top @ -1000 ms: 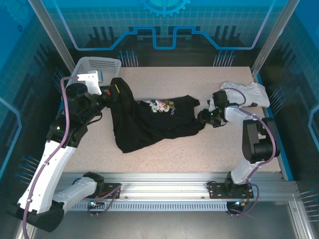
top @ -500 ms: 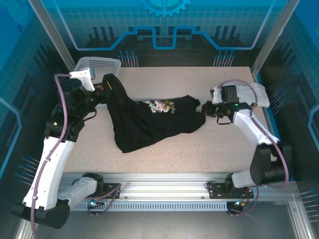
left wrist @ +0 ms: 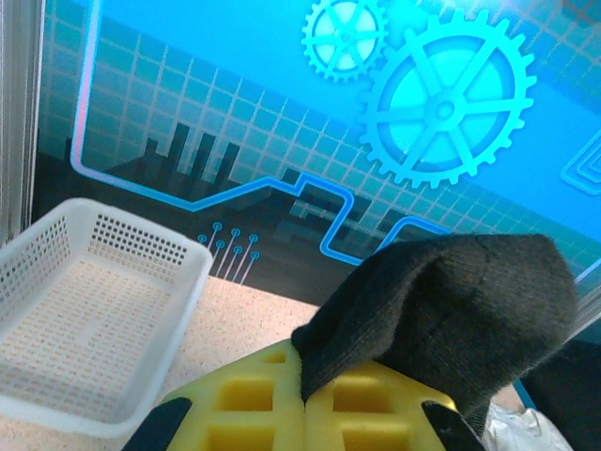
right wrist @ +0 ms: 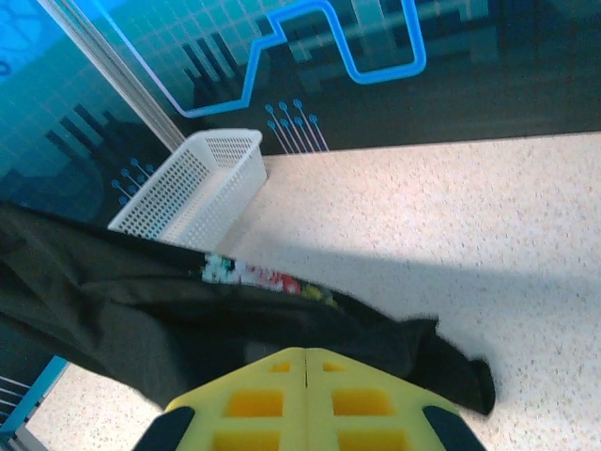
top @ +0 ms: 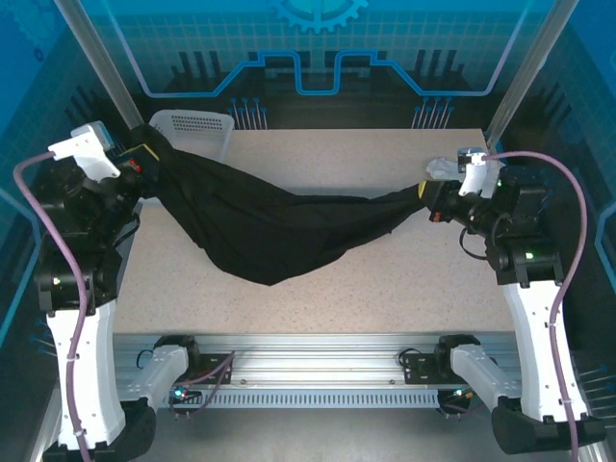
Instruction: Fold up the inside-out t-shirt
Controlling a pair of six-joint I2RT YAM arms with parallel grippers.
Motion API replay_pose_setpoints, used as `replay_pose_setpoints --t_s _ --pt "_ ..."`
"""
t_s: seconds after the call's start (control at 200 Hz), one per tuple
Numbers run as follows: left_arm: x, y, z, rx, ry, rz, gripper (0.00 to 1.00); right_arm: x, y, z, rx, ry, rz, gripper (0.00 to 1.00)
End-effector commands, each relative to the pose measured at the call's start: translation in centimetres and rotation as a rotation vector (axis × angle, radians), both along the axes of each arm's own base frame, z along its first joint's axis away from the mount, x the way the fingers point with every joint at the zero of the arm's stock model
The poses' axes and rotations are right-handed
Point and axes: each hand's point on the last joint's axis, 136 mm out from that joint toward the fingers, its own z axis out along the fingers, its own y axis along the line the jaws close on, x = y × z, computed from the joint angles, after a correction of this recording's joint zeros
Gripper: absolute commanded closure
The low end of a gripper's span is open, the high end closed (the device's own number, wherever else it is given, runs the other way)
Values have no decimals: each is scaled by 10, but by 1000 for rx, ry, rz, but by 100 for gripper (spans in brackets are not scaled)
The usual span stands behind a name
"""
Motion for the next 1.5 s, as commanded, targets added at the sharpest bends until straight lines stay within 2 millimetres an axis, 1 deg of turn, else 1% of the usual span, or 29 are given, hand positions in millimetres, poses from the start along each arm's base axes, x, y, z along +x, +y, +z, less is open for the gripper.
replay_pose_setpoints --t_s 0.0,0.06,0.125,0.135,0.17,0.25,0.325,0.37,0.385,0.4,0.45,0.51,0.515,0.52,0.56,0.6,0.63,0.685,0.73,0.77,0.835,0.885,0.935,1.02,1.131,1.211,1.271,1.371,1.491 --pt "-4 8 5 26 -10 37 100 6 -5 -5 -2 22 -25 100" --pt "1 11 -6 33 19 48 100 17 -15 -23 -31 64 -81 100" --pt "7 17 -21 48 65 70 100 28 -25 -49 -77 128 -136 100" --pt "8 19 -23 49 72 76 100 31 -29 -55 -87 145 -152 100" --pt "11 24 -32 49 96 92 100 34 -33 -68 -104 176 -176 100" --pt "15 31 -47 28 130 105 100 35 -39 -99 -107 237 -217 100" --pt "18 27 -61 -7 153 78 100 28 -34 -134 -60 309 -212 100" --pt "21 19 -74 -42 176 33 100 21 -27 -160 -25 378 -200 100" --pt "22 16 -78 -54 184 15 100 16 -23 -177 -17 420 -190 100" --pt "23 14 -84 -65 197 1 100 13 -18 -188 -10 446 -175 100" --pt "24 5 -101 -103 234 -48 100 -6 -4 -228 -14 566 -134 100" --pt "23 0 -122 -128 280 -73 100 -31 11 -270 -55 692 -93 97" --pt "23 0 -124 -129 285 -74 100 -35 14 -276 -62 711 -84 96" --pt "23 -1 -126 -130 289 -76 100 -35 14 -276 -62 711 -84 96" --pt "21 -2 -138 -136 314 -82 100 -51 22 -296 -94 773 -63 93" --pt "21 -3 -149 -140 337 -84 100 -64 31 -312 -130 819 -43 87" --pt "20 -4 -157 -143 353 -90 100 -71 35 -320 -162 838 -35 82" --pt "19 -5 -169 -152 381 -95 100 -76 41 -325 -229 838 -16 71" --pt "19 -7 -178 -165 401 -108 100 -71 41 -321 -292 806 -18 64" --pt "19 -9 -185 -175 417 -119 100 -64 41 -314 -345 758 -15 59" --pt "20 -11 -196 -185 434 -128 100 -49 36 -301 -416 678 -45 53" --pt "20 -10 -204 -184 447 -124 100 -36 34 -293 -450 615 -57 51" --pt "20 -10 -209 -184 448 -125 100 -26 30 -291 -487 579 -82 49" --pt "23 -11 -213 -190 440 -131 100 -9 26 -288 -542 574 -100 48" --pt "26 -13 -214 -193 433 -145 100 -2 34 -295 -554 616 -66 47" --pt "28 -14 -215 -196 430 -154 100 1 39 -304 -505 660 -37 49" --pt "30 -15 -216 -199 431 -161 100 7 38 -310 -448 692 -35 50" --pt "31 -16 -218 -204 437 -171 100 18 43 -312 -302 713 0 51" --pt "32 -16 -218 -205 436 -173 100 29 49 -313 -219 724 36 52"
